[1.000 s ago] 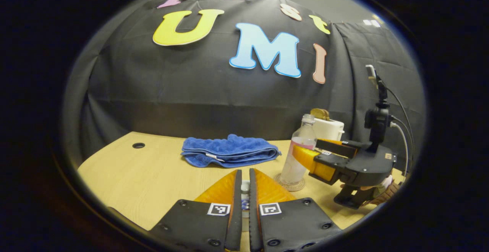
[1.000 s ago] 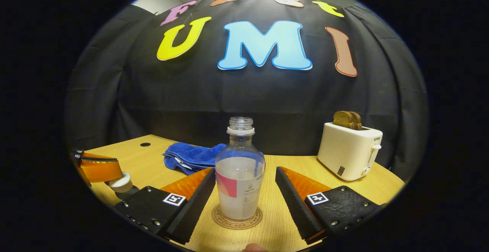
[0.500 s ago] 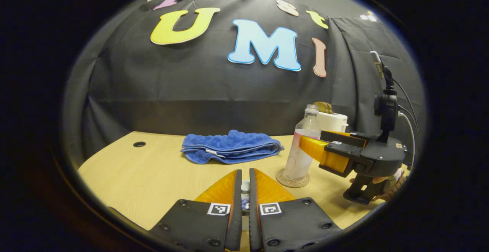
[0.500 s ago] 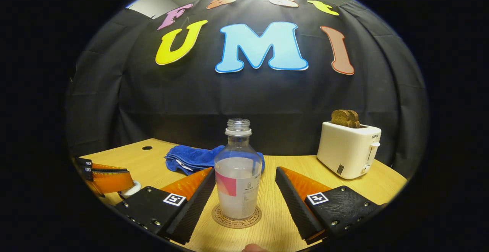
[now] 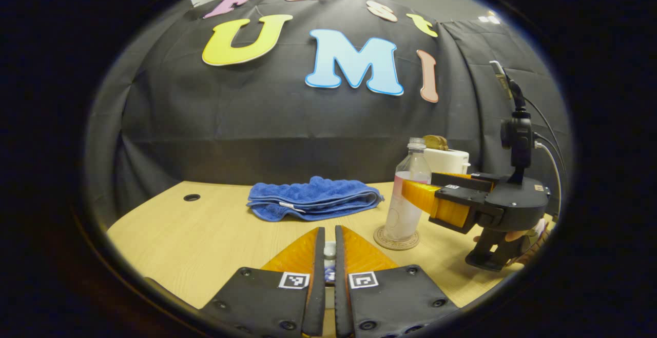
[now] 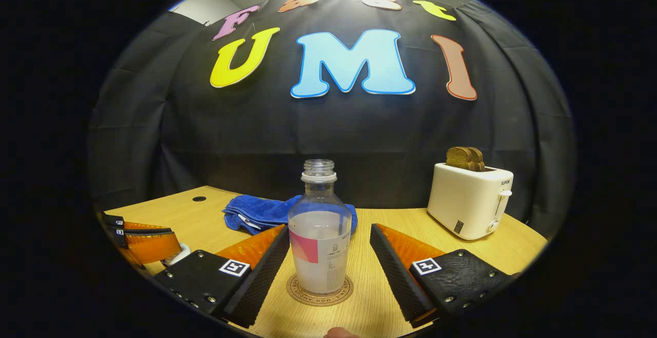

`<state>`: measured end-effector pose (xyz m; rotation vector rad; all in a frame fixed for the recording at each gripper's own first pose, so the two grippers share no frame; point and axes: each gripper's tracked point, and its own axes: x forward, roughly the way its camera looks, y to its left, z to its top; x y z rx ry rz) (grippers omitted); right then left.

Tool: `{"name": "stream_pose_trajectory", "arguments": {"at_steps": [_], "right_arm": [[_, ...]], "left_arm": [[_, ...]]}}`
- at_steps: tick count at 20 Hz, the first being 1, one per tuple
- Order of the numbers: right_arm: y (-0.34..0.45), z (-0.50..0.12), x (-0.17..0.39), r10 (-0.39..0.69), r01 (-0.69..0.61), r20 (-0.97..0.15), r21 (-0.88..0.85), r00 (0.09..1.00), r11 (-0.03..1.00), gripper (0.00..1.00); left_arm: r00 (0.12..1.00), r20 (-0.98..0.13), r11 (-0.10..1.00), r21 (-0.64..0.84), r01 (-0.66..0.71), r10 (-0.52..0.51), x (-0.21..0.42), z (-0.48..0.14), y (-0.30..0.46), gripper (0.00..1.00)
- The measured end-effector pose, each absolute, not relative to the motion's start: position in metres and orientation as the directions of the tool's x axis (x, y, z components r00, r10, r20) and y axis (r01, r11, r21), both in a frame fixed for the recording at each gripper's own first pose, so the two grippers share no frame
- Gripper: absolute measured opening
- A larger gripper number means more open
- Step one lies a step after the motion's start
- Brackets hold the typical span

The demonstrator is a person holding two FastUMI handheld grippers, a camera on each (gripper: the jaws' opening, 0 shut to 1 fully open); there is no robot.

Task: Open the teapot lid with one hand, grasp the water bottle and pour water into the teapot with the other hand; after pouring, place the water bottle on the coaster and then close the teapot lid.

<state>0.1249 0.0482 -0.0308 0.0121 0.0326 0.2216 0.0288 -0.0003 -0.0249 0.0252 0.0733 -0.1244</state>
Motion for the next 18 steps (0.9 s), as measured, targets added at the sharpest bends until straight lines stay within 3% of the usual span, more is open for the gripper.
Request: {"name": "stream_pose_trajectory", "arguments": {"at_steps": [10,14,15,18], "right_arm": [[0.048,-0.031,0.124,0.222,-0.221,-0.031,0.019,0.975,0.975,1.00],[0.048,-0.031,0.123,0.226,-0.225,-0.028,0.023,0.974,0.974,0.99],[0.048,-0.030,0.122,0.226,-0.226,-0.027,0.026,0.974,0.974,0.99],[0.047,-0.031,0.120,0.225,-0.224,-0.027,0.027,0.974,0.974,1.00]], "left_arm": [[0.992,-0.071,0.994,0.028,0.108,-0.105,0.033,-0.035,0.001,0.14],[0.992,-0.064,0.993,0.023,0.114,-0.113,0.029,-0.031,0.000,0.24],[0.992,-0.058,0.993,0.016,0.116,-0.115,0.028,-0.029,0.000,0.36],[0.993,-0.043,0.994,-0.001,0.112,-0.112,0.027,-0.023,0.002,0.34]]}}
